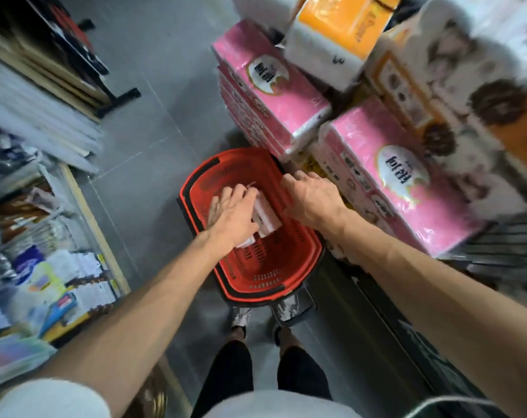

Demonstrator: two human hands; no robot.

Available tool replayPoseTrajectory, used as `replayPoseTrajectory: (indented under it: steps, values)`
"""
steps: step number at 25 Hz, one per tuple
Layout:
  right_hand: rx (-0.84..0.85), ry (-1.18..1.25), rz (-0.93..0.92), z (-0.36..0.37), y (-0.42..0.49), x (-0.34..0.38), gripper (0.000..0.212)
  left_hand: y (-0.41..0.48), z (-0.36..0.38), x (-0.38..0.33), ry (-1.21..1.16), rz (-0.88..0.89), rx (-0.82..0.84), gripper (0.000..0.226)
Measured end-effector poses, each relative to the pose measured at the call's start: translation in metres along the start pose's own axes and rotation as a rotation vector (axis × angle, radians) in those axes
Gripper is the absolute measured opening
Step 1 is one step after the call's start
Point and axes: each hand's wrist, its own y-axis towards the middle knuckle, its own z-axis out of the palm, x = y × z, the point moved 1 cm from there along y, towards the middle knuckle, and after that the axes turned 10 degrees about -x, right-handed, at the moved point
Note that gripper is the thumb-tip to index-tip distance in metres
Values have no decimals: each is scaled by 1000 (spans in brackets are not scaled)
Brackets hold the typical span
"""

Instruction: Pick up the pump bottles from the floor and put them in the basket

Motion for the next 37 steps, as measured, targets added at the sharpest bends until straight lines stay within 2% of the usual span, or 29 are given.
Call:
replayPoseTrajectory:
  steps: [5,8,11,16,21,24,29,37]
  values:
    - [-111,-53,103,-87,-61,-7,37,-6,-74,-34,12,181,-20,65]
    - [-176,-78,200,-123,-96,-5,41,-4,-110,-58,53,344,-49,67]
    - [-204,-142,305,-145,-134,-5,50,-7,-134,-84,121,513,-55,66]
    - [-251,-148,535,-157,-232,-14,43,-33,-150,-160,172,798,-72,73]
    - [-238,-109,818,-146,-366,-29,45,-101,-133,-276,208,1091,-47,65]
    - [-239,-65,1039,-131,-459,-35,49,-162,-110,-351,221,1251,-11,66]
    - [-243,-35,1284,-107,-606,-29,51,-269,-71,-454,226,1484,27,67]
    - [-283,24,1632,-69,-785,-4,55,-431,-22,-570,243,1792,86,63]
